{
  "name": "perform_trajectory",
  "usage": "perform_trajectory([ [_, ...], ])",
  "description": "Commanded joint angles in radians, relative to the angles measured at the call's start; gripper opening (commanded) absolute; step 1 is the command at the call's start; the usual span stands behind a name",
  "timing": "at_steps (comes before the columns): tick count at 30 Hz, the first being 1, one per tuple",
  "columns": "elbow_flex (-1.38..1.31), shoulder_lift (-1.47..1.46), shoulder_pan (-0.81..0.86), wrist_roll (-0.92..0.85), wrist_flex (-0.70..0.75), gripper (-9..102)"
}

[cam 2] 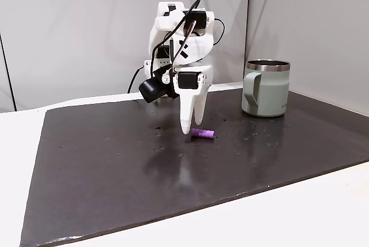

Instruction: Grasp a pengrip and put it in the cup.

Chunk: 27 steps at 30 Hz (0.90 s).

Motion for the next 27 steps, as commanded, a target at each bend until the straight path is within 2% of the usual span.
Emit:
perform_trajectory([
  [1, -0.074, 0.009, -0.003, -0.026, 0.012, 26],
  [24, -0.140, -0.103, -0.052, -0.043, 0.000, 25],
  [27, -0.146, -0.110, -0.049, -0.043, 0.002, 21],
])
